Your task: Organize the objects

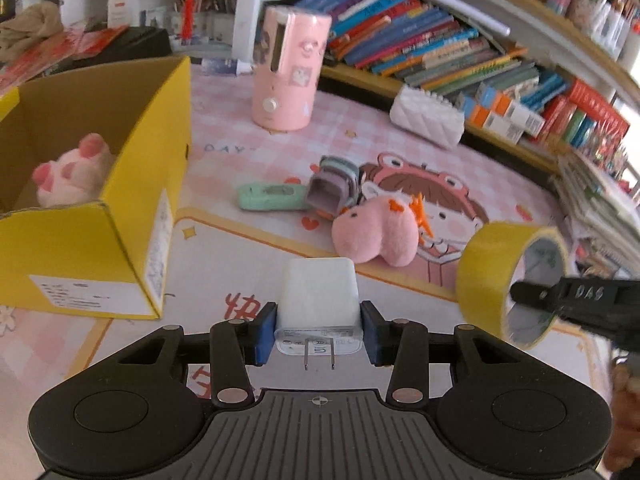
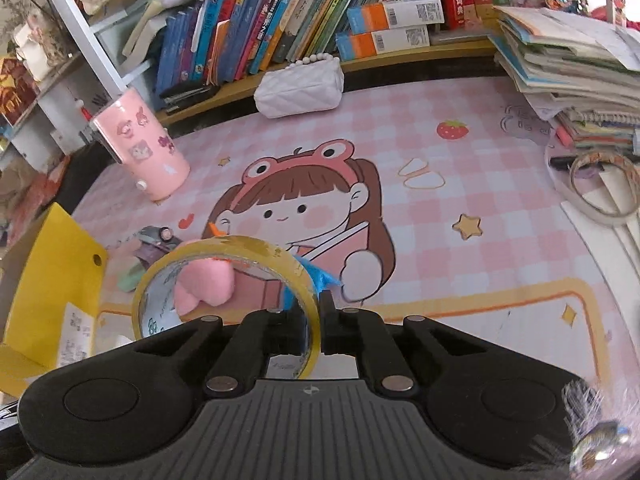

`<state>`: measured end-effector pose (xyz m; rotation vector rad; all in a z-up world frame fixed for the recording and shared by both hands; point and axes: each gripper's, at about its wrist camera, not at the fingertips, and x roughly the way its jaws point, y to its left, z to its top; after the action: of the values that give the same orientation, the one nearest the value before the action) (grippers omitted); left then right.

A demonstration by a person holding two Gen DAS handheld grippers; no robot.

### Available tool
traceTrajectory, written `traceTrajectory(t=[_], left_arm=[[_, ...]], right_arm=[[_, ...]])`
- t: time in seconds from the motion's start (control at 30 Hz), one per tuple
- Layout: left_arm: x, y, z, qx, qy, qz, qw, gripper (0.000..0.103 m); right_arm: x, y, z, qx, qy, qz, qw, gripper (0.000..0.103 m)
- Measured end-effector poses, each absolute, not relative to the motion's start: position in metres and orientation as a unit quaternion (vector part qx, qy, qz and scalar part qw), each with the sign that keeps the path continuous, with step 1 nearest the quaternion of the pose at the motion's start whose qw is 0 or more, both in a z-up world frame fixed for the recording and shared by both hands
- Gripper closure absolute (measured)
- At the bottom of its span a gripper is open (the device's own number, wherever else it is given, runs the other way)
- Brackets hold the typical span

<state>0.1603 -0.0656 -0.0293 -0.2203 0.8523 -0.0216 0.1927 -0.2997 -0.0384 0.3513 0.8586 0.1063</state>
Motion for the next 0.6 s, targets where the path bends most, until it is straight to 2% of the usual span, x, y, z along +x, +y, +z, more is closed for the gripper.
traceTrajectory(t=[0.6], left_arm=[[0.108,0.004,-0.008,-0.122,0.370,-0.055,0.919,0.062]], right_arm=[[0.124,-0.229,-0.021,0.145,0.409,0.034,0.900,0.096]])
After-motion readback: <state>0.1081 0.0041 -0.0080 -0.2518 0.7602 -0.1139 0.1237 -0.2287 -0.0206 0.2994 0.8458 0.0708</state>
